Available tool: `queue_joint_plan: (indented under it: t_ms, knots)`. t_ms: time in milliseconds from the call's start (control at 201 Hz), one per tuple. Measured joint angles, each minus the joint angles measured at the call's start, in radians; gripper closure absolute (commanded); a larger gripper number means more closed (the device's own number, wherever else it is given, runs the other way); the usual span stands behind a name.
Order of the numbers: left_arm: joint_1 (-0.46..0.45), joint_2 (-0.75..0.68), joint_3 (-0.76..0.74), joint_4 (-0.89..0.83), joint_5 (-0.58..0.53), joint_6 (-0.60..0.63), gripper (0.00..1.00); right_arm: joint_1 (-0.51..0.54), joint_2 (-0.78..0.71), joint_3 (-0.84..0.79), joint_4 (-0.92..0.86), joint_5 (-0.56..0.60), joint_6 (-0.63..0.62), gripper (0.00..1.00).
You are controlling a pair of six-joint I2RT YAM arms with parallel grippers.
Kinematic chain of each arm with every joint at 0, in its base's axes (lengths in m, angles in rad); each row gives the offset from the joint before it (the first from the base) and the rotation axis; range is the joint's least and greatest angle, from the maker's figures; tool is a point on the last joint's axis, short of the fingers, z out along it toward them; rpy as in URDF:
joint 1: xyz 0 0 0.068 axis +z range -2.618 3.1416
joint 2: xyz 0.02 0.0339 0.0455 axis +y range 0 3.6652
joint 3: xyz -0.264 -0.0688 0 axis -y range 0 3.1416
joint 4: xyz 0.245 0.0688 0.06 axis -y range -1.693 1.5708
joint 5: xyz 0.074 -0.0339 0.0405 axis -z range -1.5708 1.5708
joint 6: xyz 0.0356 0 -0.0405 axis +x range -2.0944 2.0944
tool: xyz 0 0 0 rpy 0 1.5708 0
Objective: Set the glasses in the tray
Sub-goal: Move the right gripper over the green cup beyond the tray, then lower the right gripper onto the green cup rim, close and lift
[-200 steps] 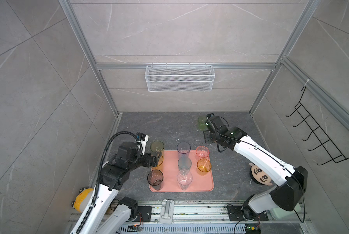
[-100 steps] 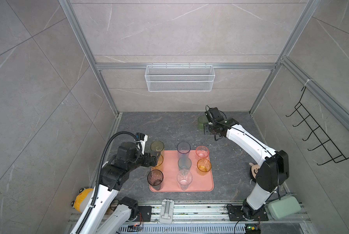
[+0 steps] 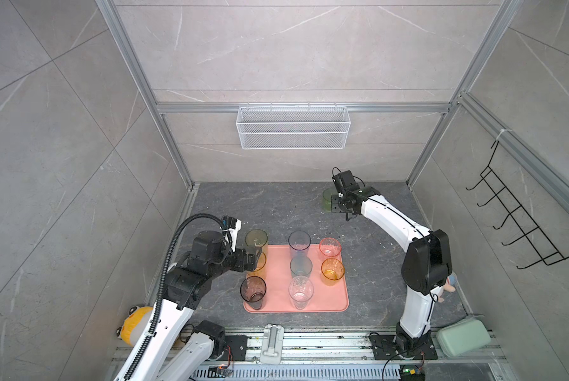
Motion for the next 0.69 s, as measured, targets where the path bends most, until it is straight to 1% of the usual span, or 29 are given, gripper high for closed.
queue_joint_plan:
  t_ms: [403, 692]
  knots:
    - [0.000, 0.016, 0.000, -0.003, -0.002, 0.003, 0.01, -0.049, 0.156, 0.163, -0.026, -0.066, 0.004, 0.41]
    - [0.000, 0.029, 0.000, -0.003, -0.003, 0.004, 0.01, -0.054, 0.305, 0.393, -0.097, -0.097, 0.007, 0.42]
